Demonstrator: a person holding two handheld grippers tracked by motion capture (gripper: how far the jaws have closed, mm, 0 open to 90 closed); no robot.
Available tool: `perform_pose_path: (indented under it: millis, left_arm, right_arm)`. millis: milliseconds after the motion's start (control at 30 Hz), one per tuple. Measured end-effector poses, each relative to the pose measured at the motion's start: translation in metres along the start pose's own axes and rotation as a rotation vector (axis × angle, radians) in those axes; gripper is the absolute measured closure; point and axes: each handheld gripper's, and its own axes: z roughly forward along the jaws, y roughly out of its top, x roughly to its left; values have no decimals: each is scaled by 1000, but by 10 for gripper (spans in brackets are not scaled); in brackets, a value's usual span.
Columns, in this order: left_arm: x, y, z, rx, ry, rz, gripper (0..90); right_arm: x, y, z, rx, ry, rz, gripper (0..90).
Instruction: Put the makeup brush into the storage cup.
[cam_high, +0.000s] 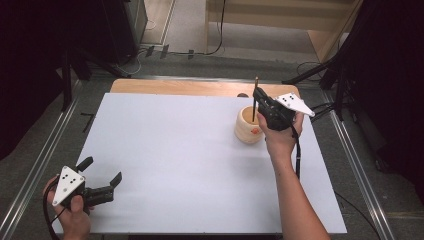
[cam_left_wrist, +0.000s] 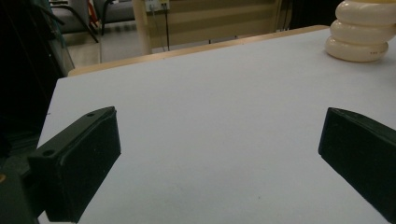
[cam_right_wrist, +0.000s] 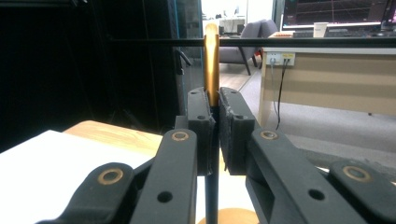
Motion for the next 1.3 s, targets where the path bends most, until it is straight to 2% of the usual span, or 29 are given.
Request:
perform_pose_path:
  millis: [633,1300]
  left_arm:
    - [0,0,0,-1,0,0,0]
    - [0,0,1,1,-1,1,0]
  right_arm:
    - [-10,-15,9,51,-38,4,851]
    - [-17,-50,11,118,-52,21,850]
